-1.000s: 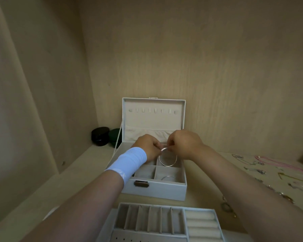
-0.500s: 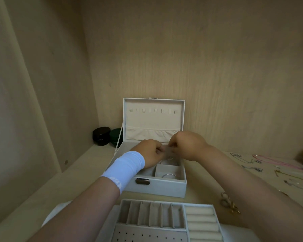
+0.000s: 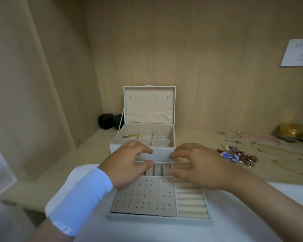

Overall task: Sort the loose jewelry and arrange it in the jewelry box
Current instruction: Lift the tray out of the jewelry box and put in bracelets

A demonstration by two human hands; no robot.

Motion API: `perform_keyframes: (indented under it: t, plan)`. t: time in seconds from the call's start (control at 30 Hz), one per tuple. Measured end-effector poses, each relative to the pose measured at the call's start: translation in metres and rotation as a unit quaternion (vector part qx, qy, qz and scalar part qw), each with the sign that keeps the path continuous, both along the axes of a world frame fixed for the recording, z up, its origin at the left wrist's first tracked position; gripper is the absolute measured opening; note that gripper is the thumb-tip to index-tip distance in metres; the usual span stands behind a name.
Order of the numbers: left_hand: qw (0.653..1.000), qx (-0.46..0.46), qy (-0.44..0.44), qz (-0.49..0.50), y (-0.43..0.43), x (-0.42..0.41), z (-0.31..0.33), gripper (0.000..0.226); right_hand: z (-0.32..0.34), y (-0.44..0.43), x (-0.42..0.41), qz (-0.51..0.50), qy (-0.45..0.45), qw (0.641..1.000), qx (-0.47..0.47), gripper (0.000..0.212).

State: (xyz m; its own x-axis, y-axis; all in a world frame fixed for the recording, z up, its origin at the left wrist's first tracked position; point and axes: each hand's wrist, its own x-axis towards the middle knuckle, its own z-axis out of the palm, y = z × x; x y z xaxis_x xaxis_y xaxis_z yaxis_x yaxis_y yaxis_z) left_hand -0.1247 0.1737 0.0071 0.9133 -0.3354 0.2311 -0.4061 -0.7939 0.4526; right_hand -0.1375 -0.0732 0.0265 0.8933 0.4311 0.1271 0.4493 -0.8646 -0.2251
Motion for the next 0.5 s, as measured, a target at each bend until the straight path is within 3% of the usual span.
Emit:
perform_keyframes:
  t: [0.13, 0.23, 0.33, 0.5]
  plan:
    - [0.998, 0.039, 0.044, 0.008, 0.001, -0.048, -0.013, 0.072, -0.019, -0.004, -0.042, 0.03, 0.136, 0.989, -0.039, 0.107]
    - [0.99, 0.095, 0.107, 0.011, 0.003, -0.073, -0.02, 0.101, -0.028, -0.004, -0.055, 0.044, 0.167, 0.985, -0.031, 0.122]
    - [0.984, 0.112, 0.136, 0.029, 0.008, -0.085, -0.025, 0.116, -0.036, -0.002, -0.057, 0.05, 0.159, 0.986, -0.023, 0.125]
    - [0.992, 0.01, 0.116, 0.046, 0.014, -0.084, -0.037, 0.123, -0.049, 0.004, -0.056, 0.042, 0.1, 0.993, 0.037, 0.111]
